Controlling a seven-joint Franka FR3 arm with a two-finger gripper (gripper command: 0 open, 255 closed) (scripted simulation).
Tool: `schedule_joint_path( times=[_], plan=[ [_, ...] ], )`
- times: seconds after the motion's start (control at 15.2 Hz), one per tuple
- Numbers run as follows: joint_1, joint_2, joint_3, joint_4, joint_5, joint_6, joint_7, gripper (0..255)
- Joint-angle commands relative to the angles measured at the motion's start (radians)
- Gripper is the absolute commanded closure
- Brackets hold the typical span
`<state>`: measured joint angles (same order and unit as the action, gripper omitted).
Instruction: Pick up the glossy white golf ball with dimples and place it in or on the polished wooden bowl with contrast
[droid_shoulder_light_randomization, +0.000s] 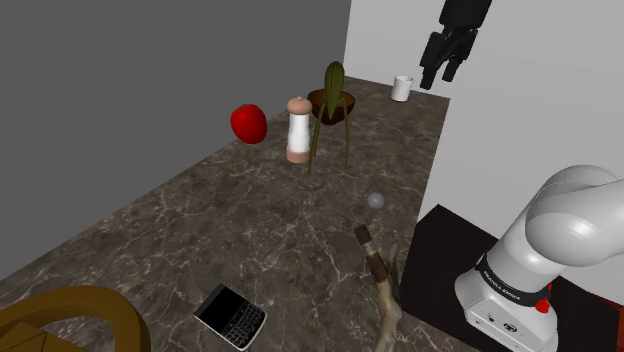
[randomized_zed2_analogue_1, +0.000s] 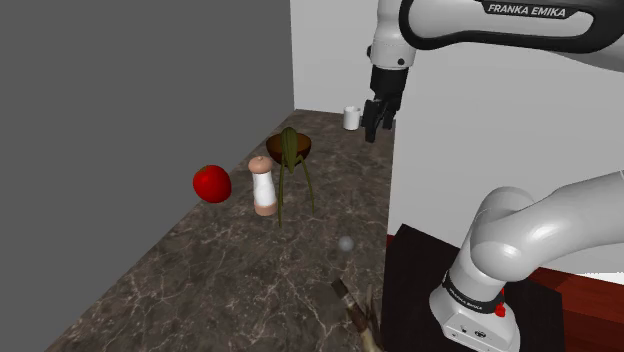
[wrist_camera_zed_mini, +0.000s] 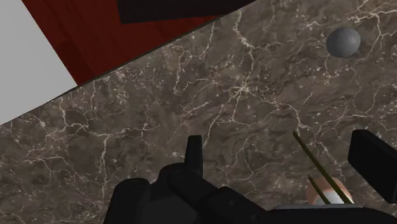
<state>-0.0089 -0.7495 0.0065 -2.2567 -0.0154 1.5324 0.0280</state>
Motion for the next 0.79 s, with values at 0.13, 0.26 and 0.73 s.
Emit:
schedule_joint_path(
  times=[0.13,0.26,0.73],
  plan=[
    [0.004,-0.043,0.019,-0.084,0.026,0.051,0.038,0],
    [0.009,-0.081,0.039,-0.165,0.053,0.102,0.075,0],
    [0.048,-0.181,0.133,-0.413,0.17,0.293,0.208,0]
  ],
)
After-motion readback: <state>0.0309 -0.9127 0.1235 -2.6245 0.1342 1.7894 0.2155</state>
